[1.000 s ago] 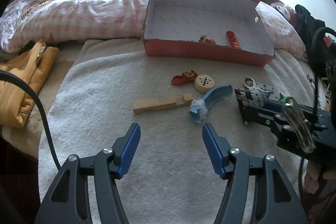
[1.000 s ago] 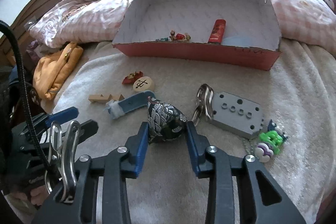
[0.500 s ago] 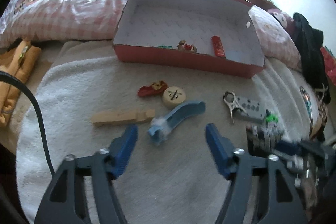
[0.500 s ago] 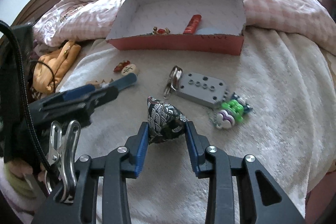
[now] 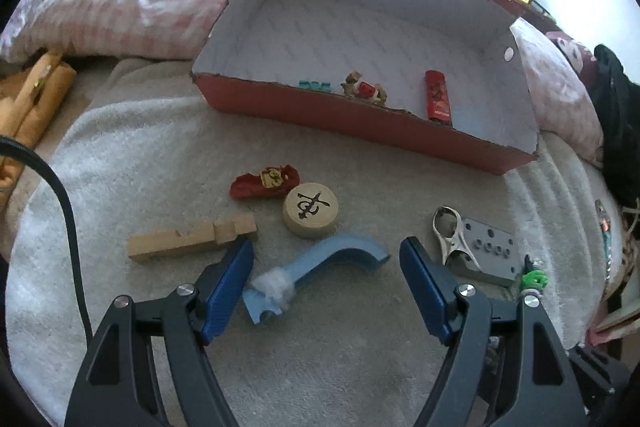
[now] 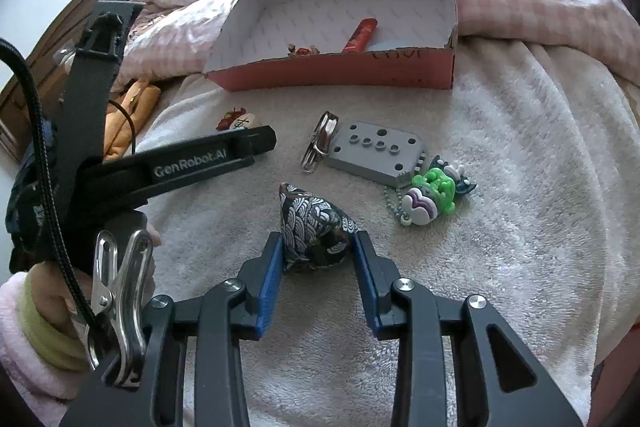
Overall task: Organize objects
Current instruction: 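Close the right gripper on the black patterned pouch while the left reaches the blue hook, then close the left gripper on the blue plastic hook and lift it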
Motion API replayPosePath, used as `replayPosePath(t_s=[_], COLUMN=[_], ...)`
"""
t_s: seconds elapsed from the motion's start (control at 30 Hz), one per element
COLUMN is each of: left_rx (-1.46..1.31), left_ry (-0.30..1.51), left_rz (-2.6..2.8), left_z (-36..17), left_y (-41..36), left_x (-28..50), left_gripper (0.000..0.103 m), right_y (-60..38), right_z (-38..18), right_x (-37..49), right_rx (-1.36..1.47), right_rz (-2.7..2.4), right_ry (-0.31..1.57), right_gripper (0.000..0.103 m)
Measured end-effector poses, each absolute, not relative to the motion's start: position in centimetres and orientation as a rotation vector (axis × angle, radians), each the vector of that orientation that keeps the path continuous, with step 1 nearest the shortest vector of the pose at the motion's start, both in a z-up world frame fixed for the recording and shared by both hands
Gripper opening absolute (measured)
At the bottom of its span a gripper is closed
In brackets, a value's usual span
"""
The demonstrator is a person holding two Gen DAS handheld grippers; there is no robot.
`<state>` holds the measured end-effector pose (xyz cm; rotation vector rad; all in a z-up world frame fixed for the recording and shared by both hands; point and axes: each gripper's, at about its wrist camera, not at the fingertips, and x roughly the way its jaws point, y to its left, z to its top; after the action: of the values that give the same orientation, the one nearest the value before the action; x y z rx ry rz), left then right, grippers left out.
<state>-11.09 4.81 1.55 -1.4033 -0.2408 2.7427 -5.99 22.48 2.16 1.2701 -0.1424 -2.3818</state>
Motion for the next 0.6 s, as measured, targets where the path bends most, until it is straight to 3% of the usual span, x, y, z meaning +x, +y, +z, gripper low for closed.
replayPosePath(t_s=[0.1,0.23,0.43,0.6], left_rx=[-1.406,-1.398,-1.399,-1.409], left_ry=[-0.152,-0.096,-0.178,-0.278], left_rz=[2.739,2.747,2.722,2.698], left_z=[1.4,1.5,1.7,2.0], left_y=[5.3,5.1,3.2,2.4], left_x=[-10.9,-10.2,-9.4,-9.4], left_gripper=[0.075,0.061,0.049,0.048], right_y=[22.6,22.6,22.6,22.5], right_z=[2.1,2.1,2.1,2.1], right_x=[-6.0,-6.1,-6.0,-6.0], right_rx=[1.271,1.271,1.274,1.278], right_rz=[-2.374,-2.376,-2.380,-2.383], right_ry=[-0.161,-0.155,-0.156,-0.157], right_gripper=[0.036,0.036,0.036,0.036])
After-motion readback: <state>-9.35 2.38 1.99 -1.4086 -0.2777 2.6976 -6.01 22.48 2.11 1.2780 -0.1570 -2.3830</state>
